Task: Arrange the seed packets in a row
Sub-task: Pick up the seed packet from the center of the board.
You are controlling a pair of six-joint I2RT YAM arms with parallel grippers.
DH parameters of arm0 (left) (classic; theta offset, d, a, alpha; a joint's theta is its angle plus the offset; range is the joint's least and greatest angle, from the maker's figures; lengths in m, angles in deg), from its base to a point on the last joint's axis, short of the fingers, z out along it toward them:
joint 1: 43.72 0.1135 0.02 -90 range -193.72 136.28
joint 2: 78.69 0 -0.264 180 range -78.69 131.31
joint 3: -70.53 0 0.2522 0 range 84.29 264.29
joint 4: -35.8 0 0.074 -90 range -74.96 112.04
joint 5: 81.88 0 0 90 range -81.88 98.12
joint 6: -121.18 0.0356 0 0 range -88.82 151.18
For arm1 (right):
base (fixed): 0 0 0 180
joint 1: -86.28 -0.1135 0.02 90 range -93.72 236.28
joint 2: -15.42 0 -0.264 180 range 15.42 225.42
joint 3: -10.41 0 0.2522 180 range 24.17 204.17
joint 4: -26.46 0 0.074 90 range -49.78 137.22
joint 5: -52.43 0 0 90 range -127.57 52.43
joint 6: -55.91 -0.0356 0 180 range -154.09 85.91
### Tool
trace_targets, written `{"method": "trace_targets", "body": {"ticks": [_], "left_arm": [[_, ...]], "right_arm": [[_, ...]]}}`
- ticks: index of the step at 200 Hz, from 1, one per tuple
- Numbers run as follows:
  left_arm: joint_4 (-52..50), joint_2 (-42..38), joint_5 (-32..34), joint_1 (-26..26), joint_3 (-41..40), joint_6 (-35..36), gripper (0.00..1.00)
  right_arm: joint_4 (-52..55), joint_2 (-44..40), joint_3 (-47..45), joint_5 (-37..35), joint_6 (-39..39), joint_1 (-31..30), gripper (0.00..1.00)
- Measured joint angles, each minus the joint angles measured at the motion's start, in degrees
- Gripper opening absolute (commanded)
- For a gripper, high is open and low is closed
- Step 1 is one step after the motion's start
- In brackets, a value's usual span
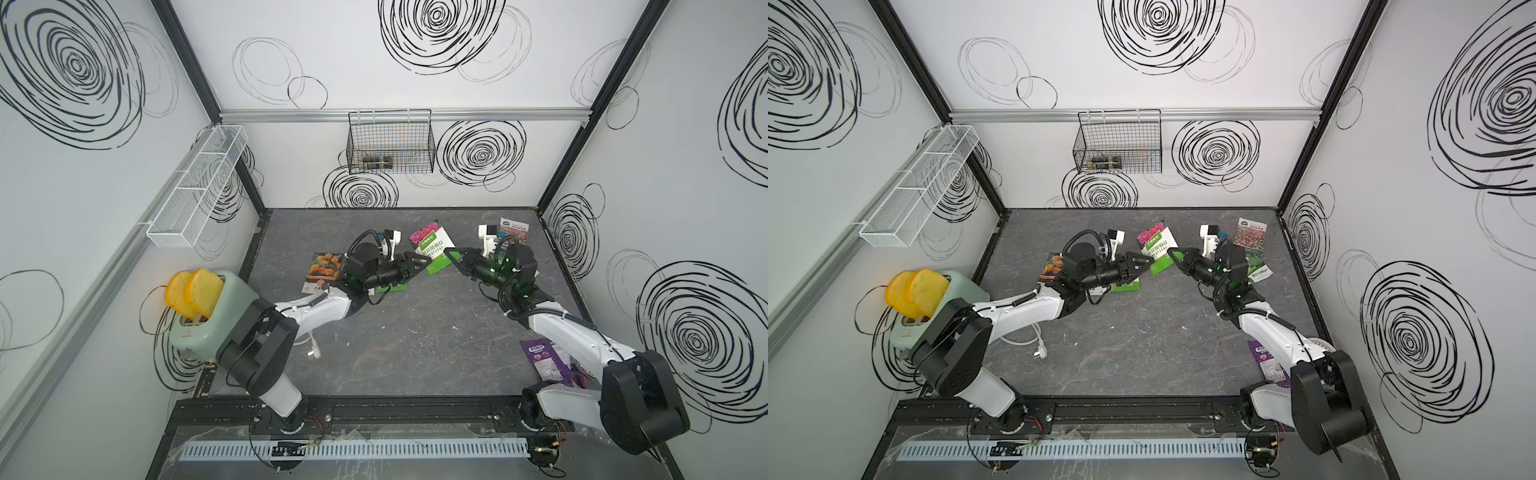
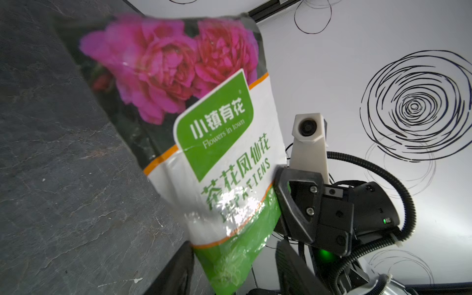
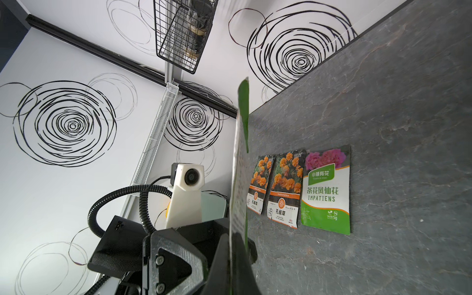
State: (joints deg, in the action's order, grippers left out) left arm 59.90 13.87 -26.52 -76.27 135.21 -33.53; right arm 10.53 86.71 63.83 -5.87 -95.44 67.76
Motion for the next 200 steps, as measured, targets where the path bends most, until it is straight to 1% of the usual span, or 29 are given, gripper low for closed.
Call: {"method": "trace_targets", "body": {"ticks": [14,38,53,62,79,87,91,94,129,133,136,148,152,159,162,166,170,174,200], "left_arm": [[0.7,0.6,0.0,0.0,0.0,-0.1,0.50],[1.5,1.7,-0.1,-0.1,0.2,-0.3,0.34],[1.8,1.8,-0.1,-0.1,0.2,-0.4,0.31],[2.1,1.8,-0.1,-0.1,0.2,-0.5,0.27],[2.1,1.6,-0.1,-0.1,0.2,-0.2,0.17],[2.0,1.4,-0.1,-0.1,0.2,-0.2,0.08],[1.8,1.2,-0.1,-0.1,0.2,-0.1,0.05],[1.7,1.1,-0.1,-0.1,0.2,0.0,0.00],[0.8,0.2,-0.9,-0.1,0.2,0.8,0.00],[0.4,0.3,-1.0,-0.1,0.2,0.9,0.00],[0.0,0.3,-1.1,0.0,0.3,1.1,0.00],[-1.9,0.5,-1.6,0.2,0.9,1.9,0.00],[-2.5,0.6,-1.8,0.3,1.2,2.2,0.00],[-4.5,0.9,-2.3,0.5,2.3,3.1,0.00],[-5.5,1.1,-2.4,0.7,2.9,3.9,0.00],[-6.8,1.3,-2.7,0.9,3.7,4.6,0.00],[-8.4,1.5,-2.8,1.2,4.7,5.5,0.00],[-9.6,1.7,-3.0,1.6,5.4,6.6,0.00],[-22.4,4.3,-2.9,3.9,14.1,15.7,0.00]], "right_arm": [[0.0,0.0,0.0,0.0,-0.3,-0.4,0.00],[0.0,-0.1,0.0,-0.1,-0.5,-0.7,0.00],[0.1,-0.3,0.0,-0.3,-0.4,-0.7,0.00],[0.3,-0.6,0.0,-0.7,-0.3,-0.7,0.00],[1.0,-1.2,0.0,-1.5,0.1,-0.7,0.00],[1.4,-1.4,0.0,-1.9,0.5,-0.7,0.00],[1.7,-1.5,0.0,-2.3,0.7,-0.7,0.00],[2.1,-1.6,0.0,-2.4,1.0,-0.7,0.00],[6.4,-2.4,0.1,-5.6,5.0,-1.2,0.00],[7.3,-2.4,0.2,-5.9,5.5,-1.3,0.07],[8.1,-2.3,0.3,-6.0,6.1,-1.3,0.14],[11.7,-1.6,1.5,-6.5,8.1,-1.5,0.54],[13.0,-1.2,2.1,-6.6,8.9,-1.5,0.65],[16.0,-0.4,3.5,-7.0,10.5,-1.6,0.81],[17.3,0.0,4.2,-7.2,11.3,-1.7,0.90],[18.8,0.4,5.0,-7.4,12.5,-1.7,0.96],[20.9,0.9,6.1,-7.8,13.9,-1.7,1.00],[22.6,1.3,6.9,-8.2,14.8,-1.8,0.98],[34.4,2.1,11.6,-11.6,22.3,-1.4,0.98]]}}
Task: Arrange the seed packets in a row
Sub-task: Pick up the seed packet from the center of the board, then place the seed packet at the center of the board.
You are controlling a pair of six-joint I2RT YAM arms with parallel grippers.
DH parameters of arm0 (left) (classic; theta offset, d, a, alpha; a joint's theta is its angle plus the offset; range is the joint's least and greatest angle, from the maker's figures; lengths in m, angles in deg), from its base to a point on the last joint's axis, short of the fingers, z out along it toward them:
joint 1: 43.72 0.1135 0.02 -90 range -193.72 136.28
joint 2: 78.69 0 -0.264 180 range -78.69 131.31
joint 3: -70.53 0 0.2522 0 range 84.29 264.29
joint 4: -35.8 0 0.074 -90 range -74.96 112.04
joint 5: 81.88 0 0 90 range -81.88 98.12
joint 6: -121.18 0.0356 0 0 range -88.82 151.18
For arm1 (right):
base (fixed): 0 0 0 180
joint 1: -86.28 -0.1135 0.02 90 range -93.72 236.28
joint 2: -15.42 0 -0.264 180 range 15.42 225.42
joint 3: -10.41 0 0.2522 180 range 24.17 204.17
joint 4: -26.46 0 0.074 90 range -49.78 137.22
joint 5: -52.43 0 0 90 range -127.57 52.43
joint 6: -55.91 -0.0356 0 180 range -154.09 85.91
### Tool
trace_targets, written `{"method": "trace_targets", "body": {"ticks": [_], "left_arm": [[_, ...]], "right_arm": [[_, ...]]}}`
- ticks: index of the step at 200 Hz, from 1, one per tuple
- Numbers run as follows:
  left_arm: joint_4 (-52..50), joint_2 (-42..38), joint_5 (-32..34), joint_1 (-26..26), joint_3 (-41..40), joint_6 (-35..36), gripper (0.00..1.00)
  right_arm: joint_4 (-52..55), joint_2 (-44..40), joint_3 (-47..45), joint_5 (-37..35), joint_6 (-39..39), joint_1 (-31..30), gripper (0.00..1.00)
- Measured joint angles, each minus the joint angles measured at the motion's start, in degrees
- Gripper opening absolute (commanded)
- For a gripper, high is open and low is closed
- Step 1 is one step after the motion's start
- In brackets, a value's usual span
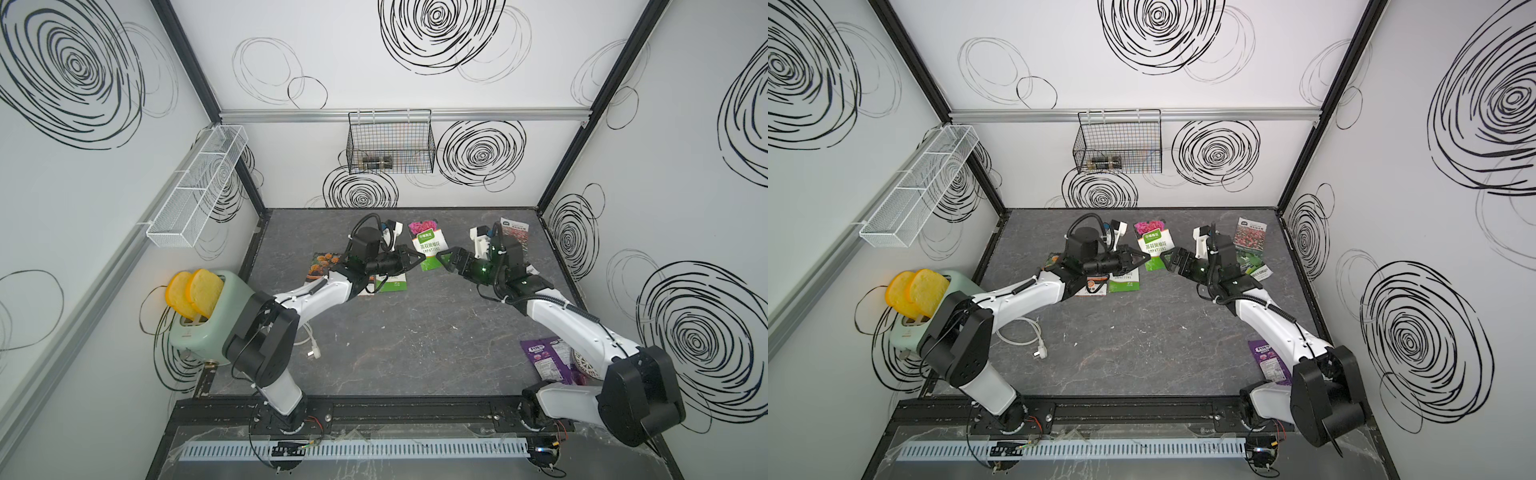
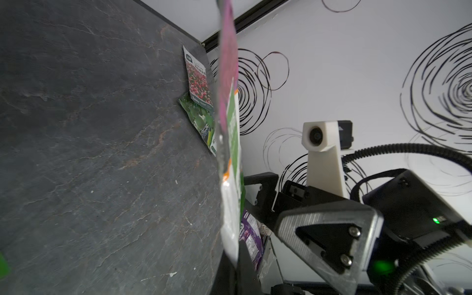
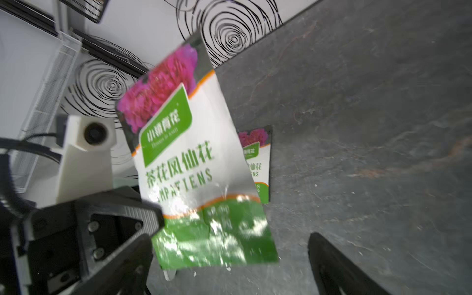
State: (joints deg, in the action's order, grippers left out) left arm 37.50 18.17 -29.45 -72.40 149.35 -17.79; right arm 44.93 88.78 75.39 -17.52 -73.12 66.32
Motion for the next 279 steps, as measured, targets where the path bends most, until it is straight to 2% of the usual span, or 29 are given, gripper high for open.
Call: {"method": "trace_targets", "body": {"ticks": [31,74,134,186,246,265,268,279], "left_arm": [[-13.5,6.0,2.4,0.6,10.6,11.1,0.00],[-21.7,15.4,5.9,-0.8,13.0,17.8,0.00],[-26.1,27.8,8.9,-2.4,21.4,19.9,0.00],[-28.2,30.4,10.9,-1.0,24.9,20.3,0.00],[-32.5,32.2,12.9,-0.8,26.8,23.0,0.00],[-33.4,32.4,13.6,-0.8,27.5,24.0,0.02],[-33.5,32.4,13.6,-0.8,27.5,24.1,0.07],[-33.7,32.4,13.8,-0.8,27.6,24.5,0.14]], "right_arm": [[6.7,-4.4,-2.6,-1.3,5.8,3.0,0.98],[9.7,-13.1,-8.4,-1.0,10.6,6.5,0.98],[9.8,-11.2,-9.2,0.0,12.9,5.8,0.98],[9.8,-10.4,-10.5,0.1,13.3,5.9,0.98],[9.8,-14.1,-13.6,0.0,13.3,5.9,0.98],[9.8,-15.6,-14.4,0.0,13.3,5.9,0.98],[9.8,-15.8,-14.5,0.0,13.3,5.9,0.98],[9.8,-16.2,-14.6,-0.1,13.3,5.9,0.98]]}}
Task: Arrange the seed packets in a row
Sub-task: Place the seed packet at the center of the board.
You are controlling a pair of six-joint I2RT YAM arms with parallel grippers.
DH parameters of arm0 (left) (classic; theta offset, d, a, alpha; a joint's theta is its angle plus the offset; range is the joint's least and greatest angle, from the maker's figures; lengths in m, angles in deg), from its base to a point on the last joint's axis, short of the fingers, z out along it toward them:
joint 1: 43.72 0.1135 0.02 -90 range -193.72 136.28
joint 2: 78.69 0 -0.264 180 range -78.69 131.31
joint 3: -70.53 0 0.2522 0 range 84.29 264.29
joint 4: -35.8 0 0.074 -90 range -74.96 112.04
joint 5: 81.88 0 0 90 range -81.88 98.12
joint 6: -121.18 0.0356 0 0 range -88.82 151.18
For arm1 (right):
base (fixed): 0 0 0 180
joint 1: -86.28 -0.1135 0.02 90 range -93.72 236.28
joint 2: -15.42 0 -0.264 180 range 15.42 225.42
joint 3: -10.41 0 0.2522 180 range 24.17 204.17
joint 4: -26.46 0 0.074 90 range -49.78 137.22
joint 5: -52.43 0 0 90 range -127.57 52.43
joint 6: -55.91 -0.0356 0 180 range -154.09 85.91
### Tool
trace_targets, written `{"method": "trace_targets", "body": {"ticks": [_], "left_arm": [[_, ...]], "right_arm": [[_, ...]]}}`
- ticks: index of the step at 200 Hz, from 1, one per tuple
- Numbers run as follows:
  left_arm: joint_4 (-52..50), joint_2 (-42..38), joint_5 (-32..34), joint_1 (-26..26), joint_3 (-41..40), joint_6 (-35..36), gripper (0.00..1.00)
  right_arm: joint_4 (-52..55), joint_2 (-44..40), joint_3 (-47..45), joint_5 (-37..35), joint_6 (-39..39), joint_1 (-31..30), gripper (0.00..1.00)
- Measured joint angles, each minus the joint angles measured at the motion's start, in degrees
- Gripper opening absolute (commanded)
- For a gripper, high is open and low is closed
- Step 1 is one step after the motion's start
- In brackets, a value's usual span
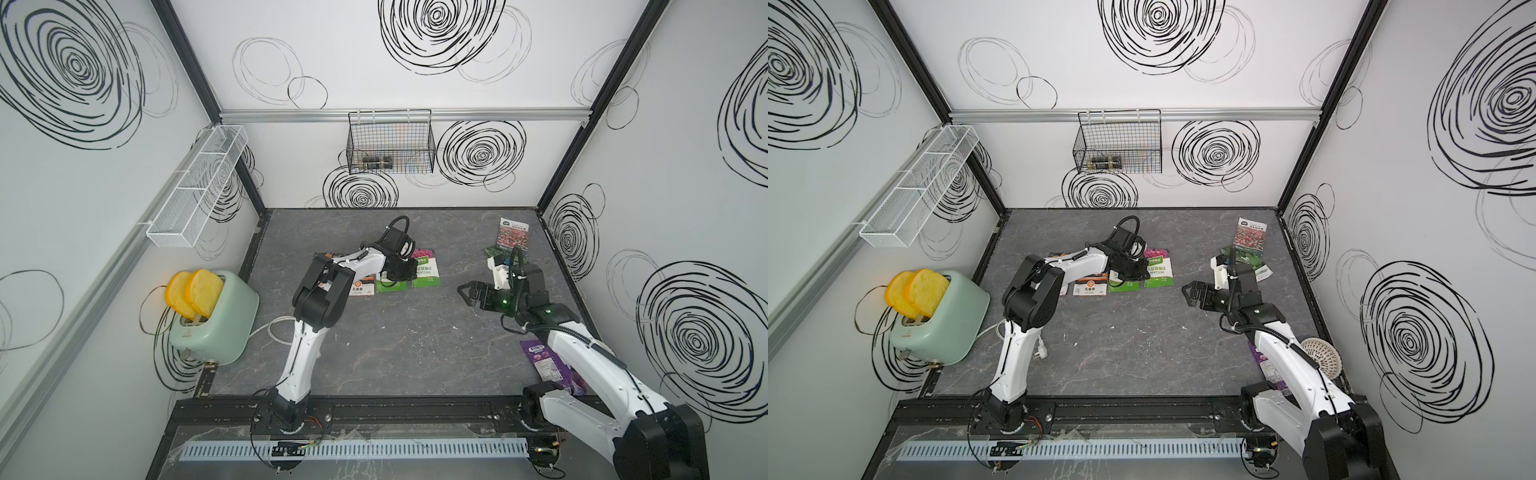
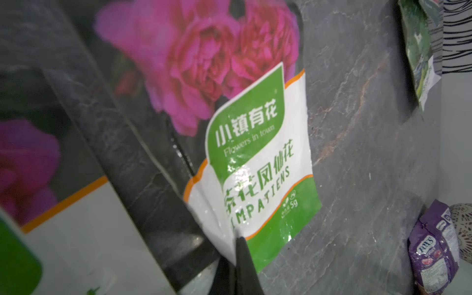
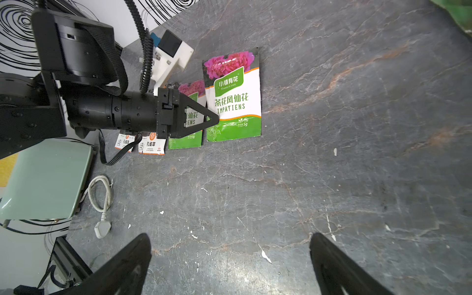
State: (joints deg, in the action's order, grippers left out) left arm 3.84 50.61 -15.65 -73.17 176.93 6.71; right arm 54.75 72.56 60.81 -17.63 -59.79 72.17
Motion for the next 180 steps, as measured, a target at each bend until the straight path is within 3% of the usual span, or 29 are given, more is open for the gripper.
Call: {"method": "trace_targets", "body": {"ticks": [28,60,126,180], "left_arm": [[-0.3,0.0,0.9,0.0,0.6,0.9,0.36],[-0.4,-0.4,2.6,0.0,0.9,1.2,0.49],[-4.0,-4.2,7.4,-0.4,1.1,1.5,0.57],[-3.8,-5.2,7.3,-4.1,7.6,2.5,0.56]], "right_arm": [[0.0,-0.2,0.0,0.0,0.0,0.0,0.98],[0.0,-0.2,0.0,0.0,0.0,0.0,0.98],[0.0,-0.2,0.0,0.1,0.0,0.8,0.98],[0.2,-0.1,0.7,1.3,0.0,3.9,0.98]]}}
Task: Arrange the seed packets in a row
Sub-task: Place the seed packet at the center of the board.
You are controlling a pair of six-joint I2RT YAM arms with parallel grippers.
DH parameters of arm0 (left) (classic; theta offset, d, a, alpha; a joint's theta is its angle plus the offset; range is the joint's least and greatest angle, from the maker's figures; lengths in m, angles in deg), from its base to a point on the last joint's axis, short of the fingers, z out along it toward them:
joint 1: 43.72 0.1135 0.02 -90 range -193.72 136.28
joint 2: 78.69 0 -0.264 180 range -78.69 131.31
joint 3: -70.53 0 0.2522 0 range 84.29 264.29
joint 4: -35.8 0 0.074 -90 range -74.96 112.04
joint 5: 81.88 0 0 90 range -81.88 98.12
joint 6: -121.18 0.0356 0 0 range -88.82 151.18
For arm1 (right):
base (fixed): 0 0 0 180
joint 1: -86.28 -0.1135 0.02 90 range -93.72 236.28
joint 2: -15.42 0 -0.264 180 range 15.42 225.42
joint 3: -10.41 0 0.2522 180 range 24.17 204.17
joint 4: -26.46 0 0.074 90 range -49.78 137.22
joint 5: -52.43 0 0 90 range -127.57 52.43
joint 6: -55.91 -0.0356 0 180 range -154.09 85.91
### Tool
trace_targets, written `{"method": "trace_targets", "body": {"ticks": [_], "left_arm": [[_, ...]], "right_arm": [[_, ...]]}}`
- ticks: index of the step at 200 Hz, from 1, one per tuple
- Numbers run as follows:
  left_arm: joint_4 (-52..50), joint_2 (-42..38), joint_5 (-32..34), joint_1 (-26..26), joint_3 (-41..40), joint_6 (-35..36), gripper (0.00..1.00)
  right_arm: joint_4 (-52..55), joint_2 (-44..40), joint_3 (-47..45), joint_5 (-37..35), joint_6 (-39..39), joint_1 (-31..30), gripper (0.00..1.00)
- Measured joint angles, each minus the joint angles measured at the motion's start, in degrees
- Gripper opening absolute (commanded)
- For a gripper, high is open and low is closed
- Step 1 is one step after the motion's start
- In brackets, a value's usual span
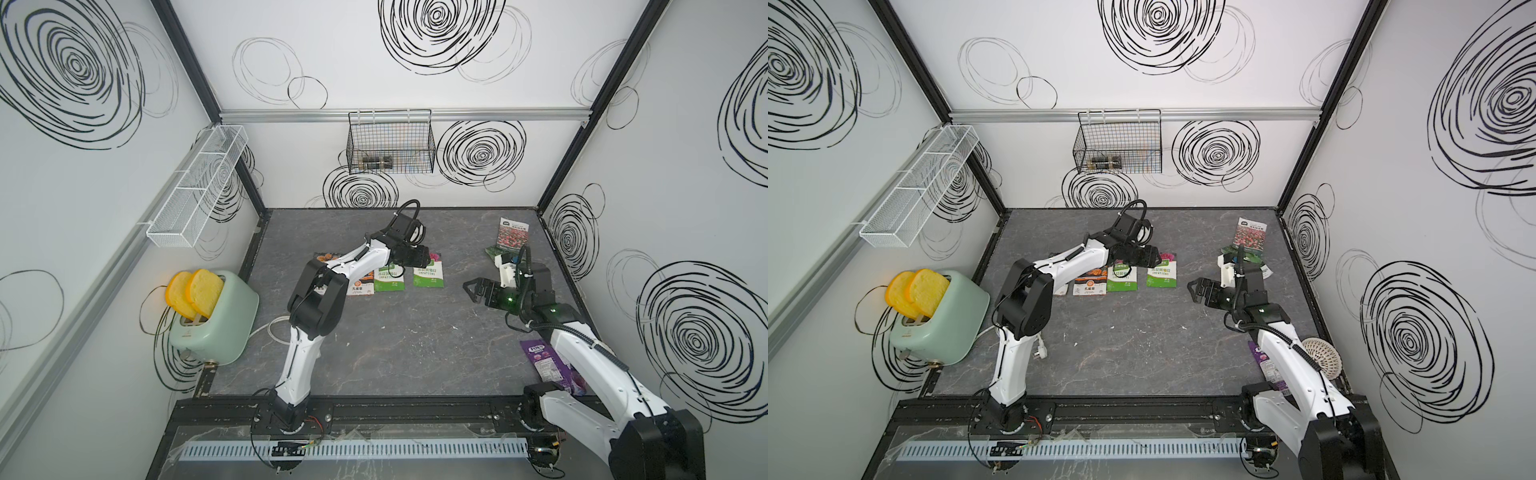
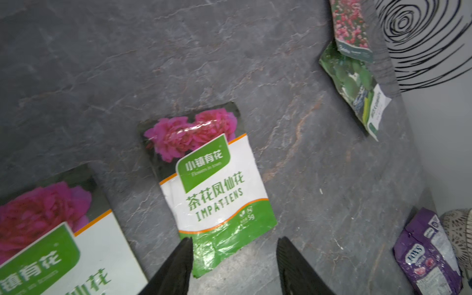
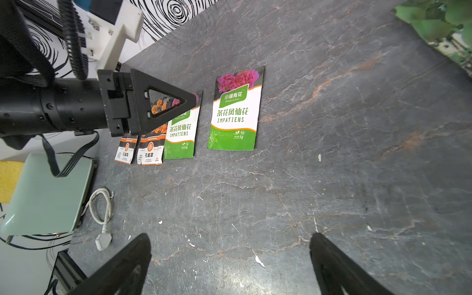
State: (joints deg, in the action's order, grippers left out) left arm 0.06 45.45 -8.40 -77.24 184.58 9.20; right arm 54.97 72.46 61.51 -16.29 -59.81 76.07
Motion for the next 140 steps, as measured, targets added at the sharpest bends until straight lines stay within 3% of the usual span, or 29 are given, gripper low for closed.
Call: {"method": "trace_targets", "body": {"ticks": [140], "left_arm": [[6.8,7.0,-1.7,-0.6,3.7,-1.6,0.51]], "right_arm": [[1.4,-0.5,1.4,-0.6,1.6,-1.0,0.98]]}}
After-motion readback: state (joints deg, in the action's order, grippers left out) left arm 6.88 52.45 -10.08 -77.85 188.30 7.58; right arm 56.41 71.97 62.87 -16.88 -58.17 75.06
